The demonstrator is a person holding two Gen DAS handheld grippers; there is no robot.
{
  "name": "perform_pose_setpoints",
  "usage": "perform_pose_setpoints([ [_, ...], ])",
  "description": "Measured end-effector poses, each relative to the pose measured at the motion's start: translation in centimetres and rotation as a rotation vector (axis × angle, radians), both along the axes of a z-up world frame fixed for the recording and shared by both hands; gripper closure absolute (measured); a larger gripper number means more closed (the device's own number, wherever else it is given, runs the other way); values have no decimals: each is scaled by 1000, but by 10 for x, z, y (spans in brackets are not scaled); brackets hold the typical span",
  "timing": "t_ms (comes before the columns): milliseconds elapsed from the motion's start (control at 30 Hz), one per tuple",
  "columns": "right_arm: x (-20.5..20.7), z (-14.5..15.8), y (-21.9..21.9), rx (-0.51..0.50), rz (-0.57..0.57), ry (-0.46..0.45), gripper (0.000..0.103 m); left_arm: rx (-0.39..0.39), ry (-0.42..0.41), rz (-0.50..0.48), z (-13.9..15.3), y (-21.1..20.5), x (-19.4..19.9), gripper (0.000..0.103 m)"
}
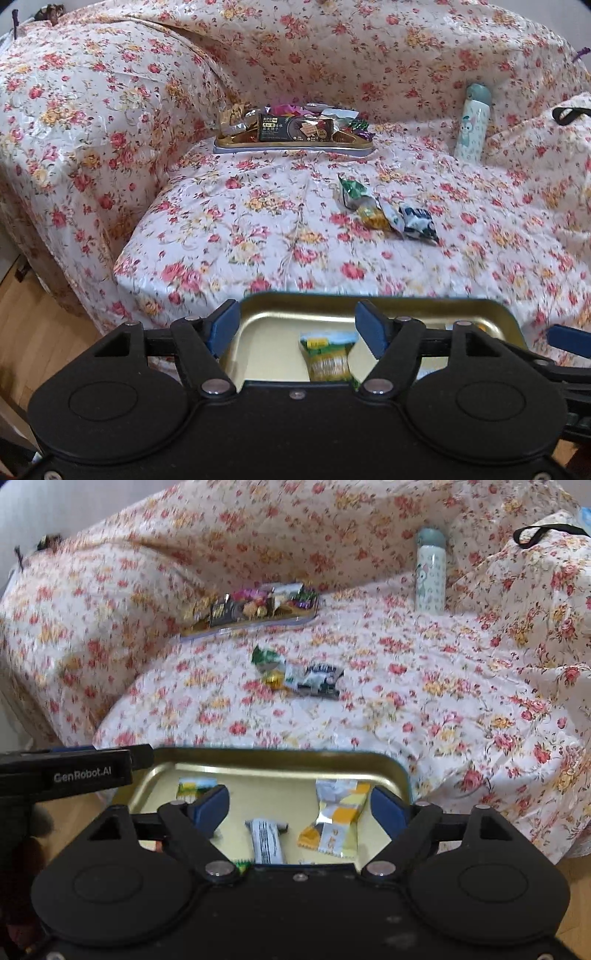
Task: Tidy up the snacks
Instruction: 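Lift both tools away from the tray toward the remaining snacks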
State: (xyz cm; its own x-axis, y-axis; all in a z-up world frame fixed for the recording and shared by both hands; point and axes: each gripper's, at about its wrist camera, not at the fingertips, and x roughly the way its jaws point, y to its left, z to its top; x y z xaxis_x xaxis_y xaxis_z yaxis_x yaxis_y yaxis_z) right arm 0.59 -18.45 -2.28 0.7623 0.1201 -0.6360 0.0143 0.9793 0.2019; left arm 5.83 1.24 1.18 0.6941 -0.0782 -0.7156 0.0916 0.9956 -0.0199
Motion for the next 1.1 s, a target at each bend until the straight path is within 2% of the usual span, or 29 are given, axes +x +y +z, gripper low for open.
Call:
perform_pose_setpoints([
  [167, 13, 7, -10, 15, -29, -27, 5, -5, 12, 3, 1, 0, 30, 32],
  [300, 26, 10, -17, 13, -45, -32, 5, -7, 17, -31, 2, -2, 54, 32],
  [467, 46, 10, -28, 36, -53, 1, 5, 36, -14, -78, -1, -15, 78, 32],
  [667, 70, 2, -35, 39, -60, 29, 7, 47, 20, -119, -17, -28, 112, 33],
  [867, 98, -7, -35, 9, -49, 63, 13, 50, 38, -195, -34, -43, 141, 33],
  [1000, 115, -15, -35, 25, -59, 102, 24, 58, 53, -234, -45, -52, 160, 33],
  [1100, 125, -20, -36, 36, -67, 121, 25, 50, 69, -256, -52, -57, 174, 33],
])
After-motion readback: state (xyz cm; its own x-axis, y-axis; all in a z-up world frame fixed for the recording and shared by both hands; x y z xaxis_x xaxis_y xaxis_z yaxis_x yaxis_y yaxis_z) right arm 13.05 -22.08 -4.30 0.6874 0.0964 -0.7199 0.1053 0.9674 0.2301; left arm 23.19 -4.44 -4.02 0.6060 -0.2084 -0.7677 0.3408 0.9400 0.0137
